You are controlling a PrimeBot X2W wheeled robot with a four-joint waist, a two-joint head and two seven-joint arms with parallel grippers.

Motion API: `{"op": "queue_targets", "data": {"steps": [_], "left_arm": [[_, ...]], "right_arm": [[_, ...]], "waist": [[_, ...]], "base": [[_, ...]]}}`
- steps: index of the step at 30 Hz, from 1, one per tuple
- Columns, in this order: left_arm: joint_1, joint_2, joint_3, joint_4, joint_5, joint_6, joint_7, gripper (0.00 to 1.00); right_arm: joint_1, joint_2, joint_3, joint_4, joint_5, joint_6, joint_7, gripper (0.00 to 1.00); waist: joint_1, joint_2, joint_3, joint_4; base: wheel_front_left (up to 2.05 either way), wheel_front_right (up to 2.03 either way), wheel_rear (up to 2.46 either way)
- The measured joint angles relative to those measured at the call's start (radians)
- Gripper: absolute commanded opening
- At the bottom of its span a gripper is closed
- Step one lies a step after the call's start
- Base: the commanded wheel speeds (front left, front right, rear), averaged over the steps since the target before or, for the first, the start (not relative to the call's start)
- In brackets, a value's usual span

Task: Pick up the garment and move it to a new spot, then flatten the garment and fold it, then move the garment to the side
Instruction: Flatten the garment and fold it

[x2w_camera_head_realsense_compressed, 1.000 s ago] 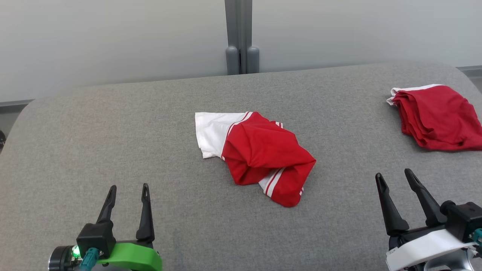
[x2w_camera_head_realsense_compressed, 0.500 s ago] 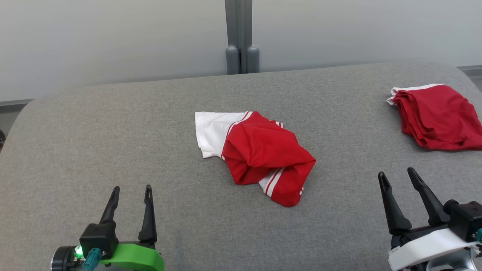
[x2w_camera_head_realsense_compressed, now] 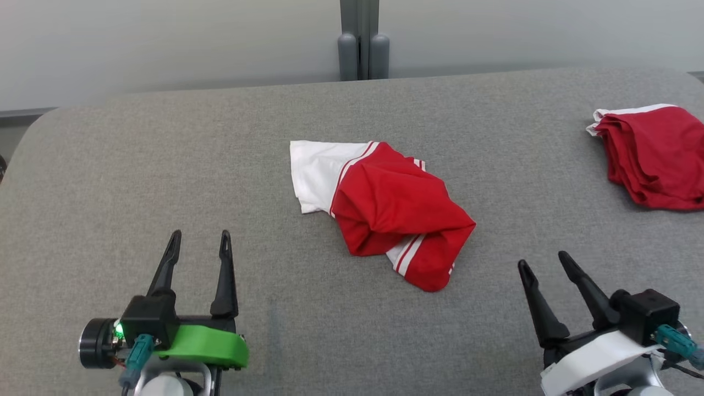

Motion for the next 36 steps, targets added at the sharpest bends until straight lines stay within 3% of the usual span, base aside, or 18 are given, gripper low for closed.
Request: {"op": "queue_targets", "data": {"steps": [8,16,17,18,19,27,31,36], "left_arm": [[-0.099,-0.037,-0.027,-0.007,0.029,-0.006,-0.013,1.0],[-0.138,-0.059,-0.025,0.008,0.041,-0.013,-0.018,1.0],[-0.14,-0.06,-0.023,0.012,0.043,-0.013,-0.02,1.0],[-0.143,-0.062,-0.022,0.013,0.044,-0.014,-0.02,1.0],[-0.145,-0.063,-0.021,0.015,0.046,-0.015,-0.02,1.0],[-0.147,-0.069,0.005,0.008,0.067,-0.018,-0.021,1.0],[-0.147,-0.068,0.014,0.0,0.075,-0.022,-0.021,1.0],[-0.157,-0.068,0.018,-0.003,0.085,-0.026,-0.021,1.0]], "right_arm": [[-0.126,-0.024,0.162,0.184,0.053,0.0,-0.032,1.0],[-0.262,-0.022,0.252,0.378,0.088,0.0,-0.09,1.0],[-0.274,-0.022,0.261,0.397,0.093,0.0,-0.098,0.88],[-0.284,-0.021,0.264,0.413,0.1,0.0,-0.108,0.4],[-0.291,-0.021,0.267,0.419,0.105,0.0,-0.119,0.0],[-0.307,-0.061,0.243,0.289,0.125,0.0,-0.188,0.0],[-0.297,-0.083,0.15,0.208,0.12,0.0,-0.193,0.0],[-0.276,-0.092,-0.015,0.207,0.119,0.0,-0.195,0.0]], "waist": [[0.0,0.0,0.096,0.039],[0.0,0.0,0.173,0.084],[0.0,0.0,0.179,0.088],[0.0,0.0,0.186,0.092],[0.0,0.0,0.19,0.094],[0.0,0.0,0.194,0.074],[0.0,0.0,0.194,0.051],[0.0,0.0,0.211,0.032]], "base": [[0.0,0.0,0.0],[0.0,0.0,0.0],[0.0,0.0,0.0],[0.0,0.0,0.0],[0.0,0.0,0.0],[0.0,0.0,0.0],[0.0,0.0,0.0],[0.0,0.0,0.0]]}}
